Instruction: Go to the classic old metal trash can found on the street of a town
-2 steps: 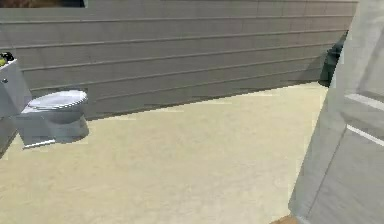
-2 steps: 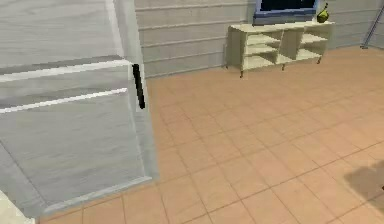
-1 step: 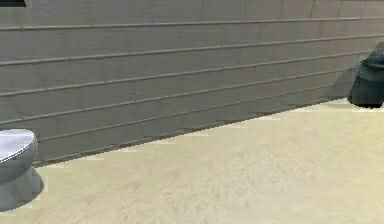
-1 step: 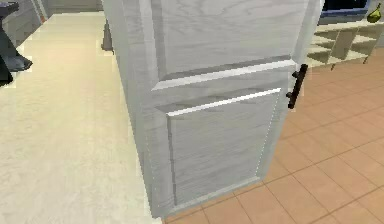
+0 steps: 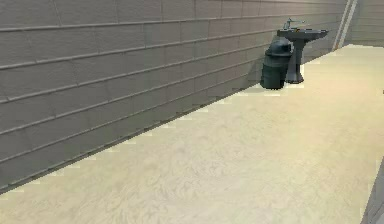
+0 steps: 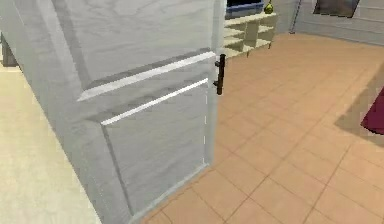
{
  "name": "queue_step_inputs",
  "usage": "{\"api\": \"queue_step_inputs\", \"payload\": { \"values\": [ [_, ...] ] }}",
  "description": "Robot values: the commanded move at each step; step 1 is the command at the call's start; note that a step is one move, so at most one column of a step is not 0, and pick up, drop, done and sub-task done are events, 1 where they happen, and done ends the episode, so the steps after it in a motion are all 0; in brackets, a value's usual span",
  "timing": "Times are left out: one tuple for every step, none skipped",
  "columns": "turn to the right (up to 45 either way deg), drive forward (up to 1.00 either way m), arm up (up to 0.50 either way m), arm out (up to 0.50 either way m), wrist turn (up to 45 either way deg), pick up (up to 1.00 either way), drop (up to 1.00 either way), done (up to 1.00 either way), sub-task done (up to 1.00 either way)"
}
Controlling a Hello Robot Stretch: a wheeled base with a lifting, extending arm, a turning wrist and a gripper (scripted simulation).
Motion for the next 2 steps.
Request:
{"api": "queue_step_inputs", "payload": {
  "values": [
    [3.0,0.0,0.0,0.0,0.0,0.0,0.0,0.0,0.0],
    [0.0,0.7,0.0,0.0,0.0,0.0,0.0,0.0,0.0]
  ]
}}
